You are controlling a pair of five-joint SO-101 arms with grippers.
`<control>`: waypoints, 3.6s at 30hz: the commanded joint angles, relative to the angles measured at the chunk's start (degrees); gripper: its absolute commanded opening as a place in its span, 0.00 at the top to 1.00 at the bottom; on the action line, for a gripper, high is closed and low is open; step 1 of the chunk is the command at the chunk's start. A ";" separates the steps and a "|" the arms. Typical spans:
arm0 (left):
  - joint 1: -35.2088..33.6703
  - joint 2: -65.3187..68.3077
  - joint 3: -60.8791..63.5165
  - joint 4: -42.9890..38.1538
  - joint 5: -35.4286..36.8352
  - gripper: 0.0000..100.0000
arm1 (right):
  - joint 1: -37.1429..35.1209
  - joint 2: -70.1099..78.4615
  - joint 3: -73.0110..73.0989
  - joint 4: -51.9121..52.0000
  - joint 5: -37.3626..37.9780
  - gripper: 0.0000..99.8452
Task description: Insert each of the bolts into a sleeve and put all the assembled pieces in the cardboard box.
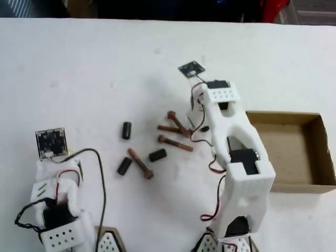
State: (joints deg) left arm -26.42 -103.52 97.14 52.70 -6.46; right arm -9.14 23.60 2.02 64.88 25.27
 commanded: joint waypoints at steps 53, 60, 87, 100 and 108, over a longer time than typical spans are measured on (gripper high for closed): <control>11.30 -0.31 -4.92 10.29 -5.80 0.98 | 0.48 -38.02 -12.57 32.84 -2.11 0.98; 13.14 -0.22 -12.92 16.18 -6.07 0.98 | 0.57 -57.71 2.81 29.41 -2.11 0.98; 13.23 12.09 -26.11 15.12 -19.08 0.98 | 0.57 -93.58 62.95 -0.40 -7.38 0.98; 13.41 48.84 -45.63 17.76 -27.69 0.98 | 0.92 -93.58 69.36 -8.48 -8.00 0.98; 12.97 64.57 -59.08 18.37 -28.40 0.98 | 0.92 -93.58 70.07 -9.45 -8.00 0.98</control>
State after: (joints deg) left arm -13.85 -43.91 46.24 69.93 -34.42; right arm -8.62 -68.97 72.53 56.70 17.71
